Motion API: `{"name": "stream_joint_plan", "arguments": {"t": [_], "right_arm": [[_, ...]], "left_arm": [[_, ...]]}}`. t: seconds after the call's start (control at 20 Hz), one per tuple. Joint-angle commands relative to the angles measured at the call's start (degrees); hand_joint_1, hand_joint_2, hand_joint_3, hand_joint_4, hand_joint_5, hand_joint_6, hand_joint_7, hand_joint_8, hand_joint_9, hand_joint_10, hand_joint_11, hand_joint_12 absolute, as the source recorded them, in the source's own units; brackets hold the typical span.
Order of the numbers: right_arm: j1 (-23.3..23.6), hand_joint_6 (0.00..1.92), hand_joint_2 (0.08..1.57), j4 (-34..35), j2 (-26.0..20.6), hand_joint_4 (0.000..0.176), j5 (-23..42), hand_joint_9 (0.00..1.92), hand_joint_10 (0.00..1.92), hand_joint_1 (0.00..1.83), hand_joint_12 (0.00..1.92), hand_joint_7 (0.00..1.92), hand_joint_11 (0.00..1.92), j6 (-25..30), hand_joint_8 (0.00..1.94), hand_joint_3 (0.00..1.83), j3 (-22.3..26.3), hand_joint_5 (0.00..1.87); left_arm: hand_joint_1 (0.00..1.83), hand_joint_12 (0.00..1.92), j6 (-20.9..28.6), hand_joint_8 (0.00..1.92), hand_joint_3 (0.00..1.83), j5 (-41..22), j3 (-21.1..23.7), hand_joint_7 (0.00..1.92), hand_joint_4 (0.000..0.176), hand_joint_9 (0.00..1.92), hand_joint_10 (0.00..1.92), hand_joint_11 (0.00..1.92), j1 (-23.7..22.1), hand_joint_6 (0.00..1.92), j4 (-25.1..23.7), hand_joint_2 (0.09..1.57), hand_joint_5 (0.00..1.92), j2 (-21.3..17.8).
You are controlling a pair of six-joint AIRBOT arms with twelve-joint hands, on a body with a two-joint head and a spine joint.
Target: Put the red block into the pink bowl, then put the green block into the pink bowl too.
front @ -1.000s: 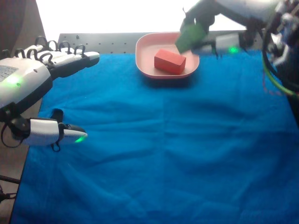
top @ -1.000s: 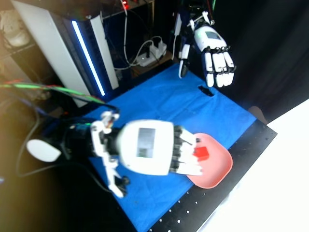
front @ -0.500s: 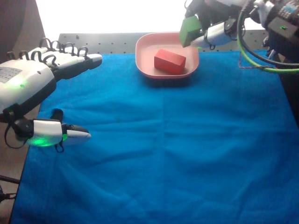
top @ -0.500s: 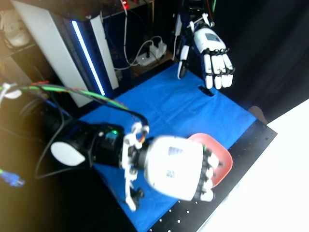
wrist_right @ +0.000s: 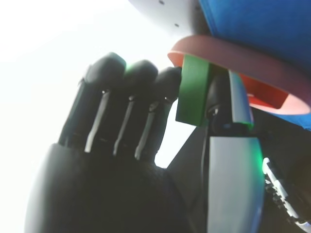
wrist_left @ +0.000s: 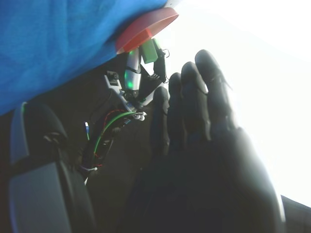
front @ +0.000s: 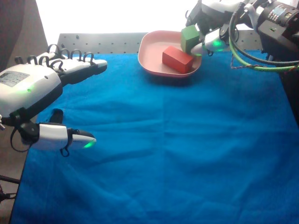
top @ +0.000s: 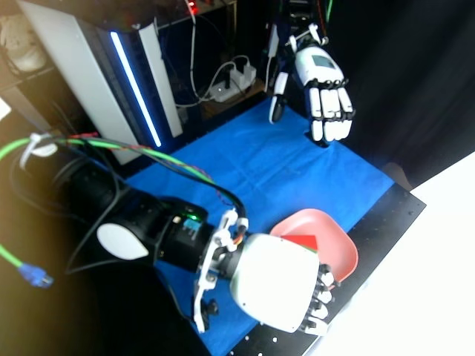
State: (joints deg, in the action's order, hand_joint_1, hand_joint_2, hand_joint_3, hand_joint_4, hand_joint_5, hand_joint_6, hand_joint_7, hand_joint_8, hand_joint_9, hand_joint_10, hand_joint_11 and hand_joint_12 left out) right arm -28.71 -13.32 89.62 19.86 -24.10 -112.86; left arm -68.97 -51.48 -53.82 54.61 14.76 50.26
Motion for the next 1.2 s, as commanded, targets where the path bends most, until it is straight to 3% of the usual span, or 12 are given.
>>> {"name": "stream_joint_plan", "arguments": {"t": [0.0, 0.05, 0.15, 0.25, 0.35, 0.5, 0.6, 0.65, 0.8, 0.95, 1.0, 1.15], "right_arm": [[1.2, 0.31, 1.04, 0.9, 0.1, 0.000, 5.9, 0.88, 0.88, 1.08, 1.46, 1.02, 0.62, 0.1, 0.42, 0.00, -0.1, 0.85], [1.2, 0.02, 0.99, 0.8, 0.1, 0.000, 5.9, 0.88, 0.35, 0.92, 1.15, 0.92, 0.55, 0.1, 0.05, 0.00, -0.1, 0.68], [1.4, 0.00, 0.96, 0.7, 0.1, 0.008, 5.9, 0.83, 0.24, 0.84, 1.20, 0.75, 0.49, 0.1, 0.01, 0.00, 0.0, 0.55], [1.7, 0.00, 0.90, 0.4, 0.1, 0.114, 6.0, 0.70, 0.10, 0.71, 1.19, 0.44, 0.47, 0.1, 0.00, 0.00, 0.2, 0.31], [1.7, 0.00, 0.89, 0.0, 0.0, 0.140, 6.1, 0.75, 0.13, 0.70, 1.31, 0.36, 0.43, 0.1, 0.00, 0.00, 0.5, 0.23], [1.7, 0.00, 0.89, -0.3, 0.0, 0.142, 6.8, 0.63, 0.07, 0.67, 1.24, 0.33, 0.23, 0.1, 0.00, 0.00, 1.5, 0.22], [1.7, 0.00, 0.90, -0.7, -1.5, 0.126, 8.5, 0.53, 0.99, 0.71, 1.64, 0.53, 0.41, 0.1, 0.02, 0.00, 3.3, 0.25], [1.7, 0.00, 0.90, -0.7, -3.3, 0.132, 10.3, 0.42, 1.01, 0.73, 1.63, 0.65, 0.30, 0.1, 0.05, 0.00, 5.2, 0.26], [1.3, 0.00, 0.88, 0.0, -9.4, 0.137, 16.9, 0.24, 0.07, 0.60, 0.84, 0.26, 0.00, 0.1, 0.00, 0.00, 11.2, 0.26], [-3.6, 0.00, 0.90, 3.7, -15.2, 0.113, 27.6, 0.24, 0.02, 0.60, 0.74, 0.24, 0.00, 0.1, 0.01, 0.01, 18.3, 0.25], [-7.0, 0.00, 0.91, 5.9, -18.2, 0.150, 33.7, 0.18, 0.01, 0.66, 0.59, 0.20, 0.00, 0.1, 0.01, 0.00, 22.0, 0.23], [-14.7, 0.00, 0.88, 9.1, -23.9, 0.103, 44.9, 0.28, 0.01, 0.71, 0.73, 0.30, 0.00, 0.1, 0.00, 0.00, 29.8, 0.32]], "left_arm": [[0.88, 0.68, 0.2, 0.00, 0.00, -6.6, -0.4, 0.26, 0.035, 0.23, 0.00, 0.00, -0.8, 0.00, -0.5, 0.85, 0.24, 0.2], [0.89, 0.66, 0.2, 0.00, 0.00, -6.5, -0.5, 0.25, 0.033, 0.23, 0.00, 0.00, -0.8, 0.00, -0.5, 0.85, 0.24, 0.3], [0.88, 0.70, 0.2, 0.00, 0.00, -6.4, -0.6, 0.26, 0.029, 0.25, 0.00, 0.00, -0.8, 0.00, -0.5, 0.84, 0.25, 0.4], [0.86, 0.75, 0.2, 0.00, 0.00, -6.4, -0.6, 0.28, 0.039, 0.26, 0.01, 0.00, -0.8, 0.00, -0.4, 0.84, 0.25, 0.6], [0.86, 0.75, 0.3, 0.00, 0.00, -6.4, -0.6, 0.28, 0.048, 0.27, 0.01, 0.00, -0.8, 0.00, -0.4, 0.84, 0.25, 0.6], [0.88, 0.74, 0.3, 0.00, 0.00, -6.4, -0.6, 0.28, 0.023, 0.27, 0.00, 0.00, -0.8, 0.00, -0.4, 0.85, 0.24, 0.6], [0.88, 0.77, 0.3, 0.00, 0.00, -6.4, -0.6, 0.29, 0.026, 0.28, 0.00, 0.00, -0.8, 0.00, -0.2, 0.85, 0.25, 0.6], [0.87, 0.77, 0.3, 0.00, 0.00, -6.6, -0.5, 0.29, 0.037, 0.27, 0.00, 0.00, -0.8, 0.00, -0.1, 0.85, 0.26, 0.4], [0.90, 0.72, 0.3, 0.00, 0.00, -8.1, 0.3, 0.27, 0.047, 0.25, 0.00, 0.00, -0.7, 0.00, 0.2, 0.87, 0.26, -0.5], [0.91, 0.63, 0.3, 0.00, 0.00, -10.1, 1.7, 0.24, 0.058, 0.21, 0.00, 0.00, -0.2, 0.00, 0.0, 0.86, 0.25, -1.5], [0.90, 0.58, 0.3, 0.00, 0.00, -11.3, 2.4, 0.22, 0.069, 0.19, 0.00, 0.00, 0.1, 0.00, -0.1, 0.87, 0.23, -2.0], [0.82, 0.59, 0.3, 0.00, 0.00, -15.5, 4.4, 0.18, 0.076, 0.17, 0.00, 0.00, 1.4, 0.00, -0.3, 0.87, 0.19, -3.9]]}}
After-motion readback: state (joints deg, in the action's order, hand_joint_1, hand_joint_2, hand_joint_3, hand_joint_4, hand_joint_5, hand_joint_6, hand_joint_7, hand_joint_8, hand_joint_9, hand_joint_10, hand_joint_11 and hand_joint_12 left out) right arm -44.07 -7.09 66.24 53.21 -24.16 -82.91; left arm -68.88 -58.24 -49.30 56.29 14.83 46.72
